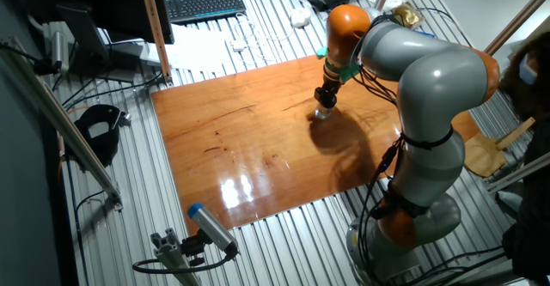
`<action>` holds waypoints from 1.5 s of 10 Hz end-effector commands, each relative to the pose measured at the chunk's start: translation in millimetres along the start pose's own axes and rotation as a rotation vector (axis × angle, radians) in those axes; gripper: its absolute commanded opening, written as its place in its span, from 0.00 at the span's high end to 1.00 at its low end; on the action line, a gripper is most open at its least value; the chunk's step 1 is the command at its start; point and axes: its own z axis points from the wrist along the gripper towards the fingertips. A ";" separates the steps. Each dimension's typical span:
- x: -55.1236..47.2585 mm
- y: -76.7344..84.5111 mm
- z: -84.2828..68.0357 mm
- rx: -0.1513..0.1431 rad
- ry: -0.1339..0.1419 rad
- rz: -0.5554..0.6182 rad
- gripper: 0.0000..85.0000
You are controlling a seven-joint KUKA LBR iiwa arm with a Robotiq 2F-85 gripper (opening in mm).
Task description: Screw the lid onto the jar
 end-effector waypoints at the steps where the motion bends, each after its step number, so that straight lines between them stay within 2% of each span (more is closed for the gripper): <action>1: 0.6 0.2 0.8 0.000 -0.002 0.000 0.20; 5: 2.5 0.4 2.9 -0.001 -0.004 0.002 0.20; 7: 2.1 0.8 3.2 -0.002 0.011 -0.012 0.20; 8: 1.9 1.2 3.3 -0.003 0.013 -0.021 0.40; 12: 1.3 1.0 2.0 -0.004 0.021 -0.015 0.40; 15: 1.2 1.2 2.0 0.002 0.025 0.039 0.40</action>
